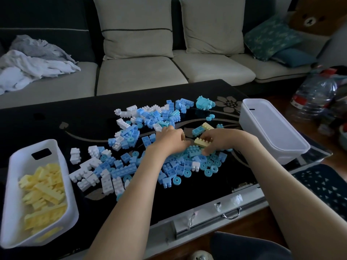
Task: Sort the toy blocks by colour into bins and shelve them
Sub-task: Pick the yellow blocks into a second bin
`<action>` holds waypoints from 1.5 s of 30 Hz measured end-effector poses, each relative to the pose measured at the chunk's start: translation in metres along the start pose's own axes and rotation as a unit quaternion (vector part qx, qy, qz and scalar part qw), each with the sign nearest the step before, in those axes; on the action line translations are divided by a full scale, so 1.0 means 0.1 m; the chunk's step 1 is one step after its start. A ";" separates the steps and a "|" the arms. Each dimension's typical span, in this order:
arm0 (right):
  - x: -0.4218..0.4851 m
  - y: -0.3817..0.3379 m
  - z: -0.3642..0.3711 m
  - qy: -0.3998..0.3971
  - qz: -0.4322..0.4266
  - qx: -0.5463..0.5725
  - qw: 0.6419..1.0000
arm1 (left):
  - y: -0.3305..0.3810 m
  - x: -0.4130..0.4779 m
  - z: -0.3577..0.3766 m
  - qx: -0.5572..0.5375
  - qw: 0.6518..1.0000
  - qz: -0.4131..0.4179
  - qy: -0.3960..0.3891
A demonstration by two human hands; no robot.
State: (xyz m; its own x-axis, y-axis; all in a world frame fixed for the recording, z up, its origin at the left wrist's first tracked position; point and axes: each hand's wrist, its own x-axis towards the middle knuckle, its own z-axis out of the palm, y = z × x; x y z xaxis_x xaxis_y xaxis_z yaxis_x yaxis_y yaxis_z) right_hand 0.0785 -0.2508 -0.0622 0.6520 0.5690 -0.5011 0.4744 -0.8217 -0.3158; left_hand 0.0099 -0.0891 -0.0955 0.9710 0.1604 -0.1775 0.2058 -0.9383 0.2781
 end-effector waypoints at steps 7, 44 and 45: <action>0.10 0.04 0.08 0.060 0.015 0.029 0.998 | -0.03 0.06 0.09 -0.026 0.999 0.011 0.022; -0.36 -2.68 0.92 0.154 -0.360 0.097 0.915 | -1.71 -2.19 -0.98 -0.053 0.923 -0.357 0.131; -0.37 -2.73 0.98 0.142 -0.366 0.095 0.915 | -1.73 -2.28 -0.95 -0.063 0.925 -0.357 0.116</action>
State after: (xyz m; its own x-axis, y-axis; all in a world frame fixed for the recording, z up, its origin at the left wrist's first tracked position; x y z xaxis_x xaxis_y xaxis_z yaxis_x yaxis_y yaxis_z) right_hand -0.1331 -0.0507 -0.0364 0.3400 0.9325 0.1216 0.7516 -0.1918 -0.6311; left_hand -0.2353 0.0655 -0.0138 0.5783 0.8010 -0.1547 0.8035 -0.5264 0.2779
